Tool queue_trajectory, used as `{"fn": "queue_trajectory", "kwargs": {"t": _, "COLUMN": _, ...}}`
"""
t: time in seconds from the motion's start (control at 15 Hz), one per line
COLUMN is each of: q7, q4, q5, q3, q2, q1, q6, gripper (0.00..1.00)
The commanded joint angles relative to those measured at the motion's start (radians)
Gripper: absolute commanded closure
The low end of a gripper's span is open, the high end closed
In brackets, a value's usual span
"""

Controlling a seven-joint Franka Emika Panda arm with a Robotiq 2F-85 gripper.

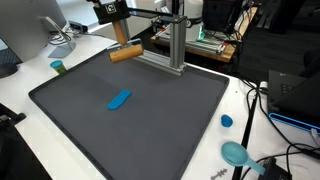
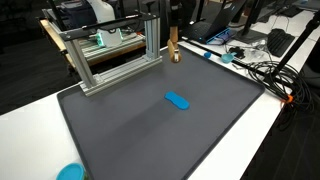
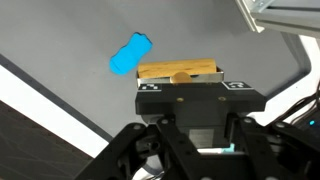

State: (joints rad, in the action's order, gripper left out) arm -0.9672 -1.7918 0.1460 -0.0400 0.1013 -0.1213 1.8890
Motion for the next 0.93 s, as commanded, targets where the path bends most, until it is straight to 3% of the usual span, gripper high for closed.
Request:
{"fn": "queue_trajectory", "kwargs": {"t": 0.0, "q7": 0.276, "q4": -0.189, "q5": -0.023, "q3": -0.001, "q2": -0.178, "q1": 0.076, "q6": 0.024, "gripper": 0.78}}
{"fn": "queue_trajectory", "kwargs": {"t": 0.27, "q7": 0.566, "q4": -0.327, "q5": -0.039, "q3": -0.013, "q2": -0.29, "q1": 0.131, "q6": 0.022, "gripper": 0.78}}
{"fn": "queue_trajectory", "kwargs": {"t": 0.4, "q7": 0.675, "q4": -0.397, "q5": -0.034, "q3": -0.014, "q2": -0.339, "q1": 0.145, "q6": 0.086, "gripper": 0.78}}
{"fn": "queue_trajectory", "kwargs": {"t": 0.47, "q7": 0.586, "q4": -0.303, "q5": -0.021, "q3": 0.001, "q2": -0.253, "q1": 0.153, "q6": 0.023, "gripper": 0.53}}
{"fn": "queue_trajectory", "kwargs": {"t": 0.6, "q7": 0.642, "q4": -0.355, "q5": -0.023, "q3": 0.001, "q2": -0.291, "q1": 0.159, "q6": 0.059, "gripper": 0.53}}
{"fn": "queue_trajectory", "kwargs": {"t": 0.67, "q7": 0.651, "q4": -0.367, "q5": -0.023, "q3": 0.001, "q2": -0.301, "q1": 0.159, "q6": 0.065, "gripper": 0.78}}
{"fn": "queue_trajectory", "kwargs": {"t": 0.87, "q7": 0.809, "q4": -0.397, "q5": -0.045, "q3": 0.006, "q2": -0.31, "q1": 0.133, "q6": 0.082, "gripper": 0.78}}
